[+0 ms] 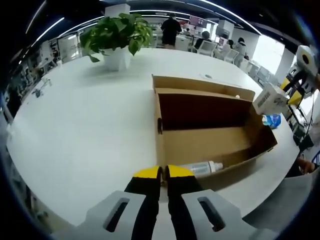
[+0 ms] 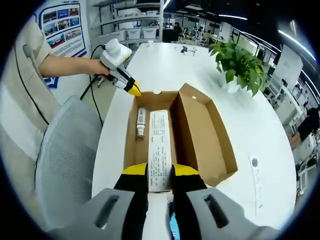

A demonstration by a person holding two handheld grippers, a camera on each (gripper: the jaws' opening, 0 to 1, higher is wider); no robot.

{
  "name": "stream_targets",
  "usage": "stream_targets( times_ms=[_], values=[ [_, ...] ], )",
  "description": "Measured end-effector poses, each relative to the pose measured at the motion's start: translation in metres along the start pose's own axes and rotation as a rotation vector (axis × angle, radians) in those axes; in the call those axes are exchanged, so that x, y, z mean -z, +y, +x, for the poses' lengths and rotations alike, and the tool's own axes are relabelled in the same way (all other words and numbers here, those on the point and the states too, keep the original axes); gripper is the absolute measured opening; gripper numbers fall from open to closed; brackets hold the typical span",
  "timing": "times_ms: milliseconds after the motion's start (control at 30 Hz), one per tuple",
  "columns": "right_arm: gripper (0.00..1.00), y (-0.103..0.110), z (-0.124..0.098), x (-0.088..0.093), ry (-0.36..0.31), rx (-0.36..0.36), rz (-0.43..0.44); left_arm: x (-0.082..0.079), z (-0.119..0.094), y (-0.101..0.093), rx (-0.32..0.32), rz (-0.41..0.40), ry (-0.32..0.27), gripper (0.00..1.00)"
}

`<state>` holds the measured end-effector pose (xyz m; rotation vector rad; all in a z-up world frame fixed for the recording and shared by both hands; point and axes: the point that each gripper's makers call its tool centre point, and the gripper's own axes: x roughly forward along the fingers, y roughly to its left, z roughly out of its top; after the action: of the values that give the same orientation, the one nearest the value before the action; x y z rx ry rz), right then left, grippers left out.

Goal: Operate the shoe box by opening the lid, removing the specified soft item, and placing it in the target area until the item is outside and the box remains undamaged.

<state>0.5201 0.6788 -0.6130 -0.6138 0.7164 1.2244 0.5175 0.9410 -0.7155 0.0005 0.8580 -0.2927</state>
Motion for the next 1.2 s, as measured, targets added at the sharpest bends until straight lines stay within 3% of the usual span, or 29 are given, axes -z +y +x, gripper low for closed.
stream_targets(
  times_ms=[600,1200],
  values=[
    [0.14,-0.025,-0.044,0.026,-0.001,0.060,0.008,0.001,0.000,-0.001,0.003,-0.006,0.002,0.01],
    [0.15,-0.065,-0.070,0.071,0.053,0.131,0.044,0.001,0.001,-0.001,0.006,-0.014,0.012,0.01]
  ],
)
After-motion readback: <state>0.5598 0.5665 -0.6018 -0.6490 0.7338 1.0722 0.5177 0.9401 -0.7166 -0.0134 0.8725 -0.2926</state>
